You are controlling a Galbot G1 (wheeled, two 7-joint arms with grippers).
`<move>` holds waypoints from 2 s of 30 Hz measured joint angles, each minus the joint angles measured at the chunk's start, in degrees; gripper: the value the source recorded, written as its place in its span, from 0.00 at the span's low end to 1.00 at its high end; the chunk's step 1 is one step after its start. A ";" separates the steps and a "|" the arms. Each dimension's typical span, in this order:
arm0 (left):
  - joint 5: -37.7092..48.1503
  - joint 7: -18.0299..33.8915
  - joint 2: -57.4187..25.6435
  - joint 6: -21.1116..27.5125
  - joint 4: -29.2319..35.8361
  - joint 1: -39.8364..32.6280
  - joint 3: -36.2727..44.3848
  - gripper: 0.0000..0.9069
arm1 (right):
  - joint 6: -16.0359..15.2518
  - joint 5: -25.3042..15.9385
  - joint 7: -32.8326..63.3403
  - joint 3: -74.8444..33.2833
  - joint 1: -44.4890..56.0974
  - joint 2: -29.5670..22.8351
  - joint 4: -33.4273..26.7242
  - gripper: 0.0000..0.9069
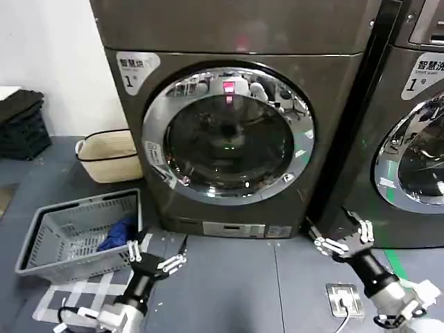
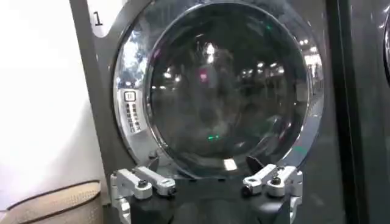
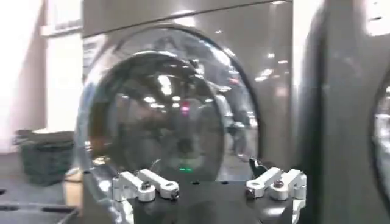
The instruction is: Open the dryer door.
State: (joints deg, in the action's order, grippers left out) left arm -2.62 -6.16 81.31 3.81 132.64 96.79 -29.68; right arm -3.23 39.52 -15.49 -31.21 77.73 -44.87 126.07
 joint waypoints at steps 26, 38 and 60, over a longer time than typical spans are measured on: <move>-0.96 -0.02 0.73 -0.99 1.25 2.41 -0.41 1.00 | 0.19 8.66 0.45 33.82 -37.18 3.78 -11.45 1.00; -1.29 -0.02 1.21 -1.12 1.51 2.95 -0.38 1.00 | -0.26 11.32 1.08 45.50 -50.85 -0.60 -16.54 1.00; -1.31 -0.08 1.47 -1.26 2.96 3.54 -0.60 1.00 | -0.12 12.12 -0.26 55.56 -62.33 -9.20 -29.02 1.00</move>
State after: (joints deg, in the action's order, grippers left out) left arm -3.93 -6.24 82.78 2.54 135.60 100.33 -30.28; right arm -3.35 51.64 -15.74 24.35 15.40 -54.07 97.06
